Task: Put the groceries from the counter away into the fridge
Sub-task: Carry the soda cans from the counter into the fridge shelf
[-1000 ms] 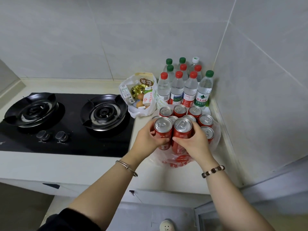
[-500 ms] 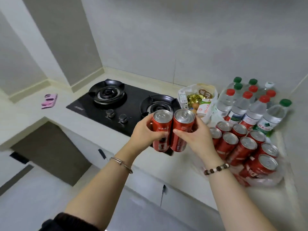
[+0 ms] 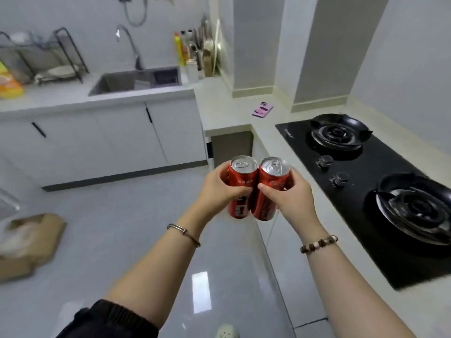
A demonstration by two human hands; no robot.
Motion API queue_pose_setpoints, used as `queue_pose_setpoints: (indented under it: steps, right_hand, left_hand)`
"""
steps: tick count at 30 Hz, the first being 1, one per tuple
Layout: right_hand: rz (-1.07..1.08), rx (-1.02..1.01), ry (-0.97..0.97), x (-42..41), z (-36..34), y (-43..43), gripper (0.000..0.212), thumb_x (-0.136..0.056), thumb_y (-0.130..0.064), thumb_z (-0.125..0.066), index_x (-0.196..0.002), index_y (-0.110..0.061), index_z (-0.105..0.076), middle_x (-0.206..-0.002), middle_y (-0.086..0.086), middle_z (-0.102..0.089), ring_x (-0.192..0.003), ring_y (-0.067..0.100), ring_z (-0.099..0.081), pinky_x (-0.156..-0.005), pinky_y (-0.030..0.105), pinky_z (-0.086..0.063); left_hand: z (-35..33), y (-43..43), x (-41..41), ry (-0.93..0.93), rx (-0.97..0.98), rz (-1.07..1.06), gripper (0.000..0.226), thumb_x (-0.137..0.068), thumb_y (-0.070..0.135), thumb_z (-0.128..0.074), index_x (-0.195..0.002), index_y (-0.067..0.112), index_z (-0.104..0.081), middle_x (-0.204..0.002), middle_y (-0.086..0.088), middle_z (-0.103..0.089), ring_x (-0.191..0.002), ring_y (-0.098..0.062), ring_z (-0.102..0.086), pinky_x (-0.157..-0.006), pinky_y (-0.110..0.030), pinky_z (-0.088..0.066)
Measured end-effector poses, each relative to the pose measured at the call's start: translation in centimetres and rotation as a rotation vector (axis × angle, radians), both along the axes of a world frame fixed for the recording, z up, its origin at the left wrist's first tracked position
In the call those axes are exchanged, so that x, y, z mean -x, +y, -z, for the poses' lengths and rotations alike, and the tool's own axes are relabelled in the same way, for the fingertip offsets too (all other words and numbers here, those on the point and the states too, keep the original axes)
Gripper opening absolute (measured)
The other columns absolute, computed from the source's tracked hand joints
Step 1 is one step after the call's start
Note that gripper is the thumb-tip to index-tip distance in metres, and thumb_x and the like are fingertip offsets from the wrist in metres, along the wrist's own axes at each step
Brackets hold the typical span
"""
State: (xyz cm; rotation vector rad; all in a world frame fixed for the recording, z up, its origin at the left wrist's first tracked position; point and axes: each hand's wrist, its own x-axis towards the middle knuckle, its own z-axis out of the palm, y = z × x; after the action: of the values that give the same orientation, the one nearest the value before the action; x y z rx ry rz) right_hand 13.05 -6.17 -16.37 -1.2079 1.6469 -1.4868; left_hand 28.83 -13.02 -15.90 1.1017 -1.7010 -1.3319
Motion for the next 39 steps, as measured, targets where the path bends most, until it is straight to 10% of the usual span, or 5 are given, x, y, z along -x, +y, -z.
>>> queue_pose_setpoints:
  steps: [19, 39]
  right_hand:
    - [-1.003, 0.092, -0.043, -30.7, -2.2, -0.2, 0.051, -0.067, -0.011, -0.083, -0.112, -0.022, -0.062, -0.101, -0.013, -0.068, -0.092, -0.004, -0.063, -0.076, 0.010, -0.049]
    - [-1.324, 0.266, -0.065, -61.6, -9.9, 3.5, 0.045, -0.071, -0.014, -0.081, -0.110, -0.022, -0.061, -0.093, -0.015, -0.067, -0.084, -0.009, -0.063, -0.068, 0.007, -0.048]
  left_hand:
    - [-3.3, 15.8, -29.3, 0.095, 0.083, -0.970, 0.047, -0.068, -0.003, -0.077, -0.107, 0.021, -0.065, -0.093, 0.013, -0.071, -0.088, -0.001, -0.066, -0.072, -0.015, -0.050]
    - [-9.8, 23.1, -55.9, 0.179, 0.293, -1.338, 0.039, -0.077, 0.009, -0.073, -0.112, 0.020, -0.064, -0.101, 0.002, -0.072, -0.094, -0.012, -0.068, -0.074, -0.021, -0.052]
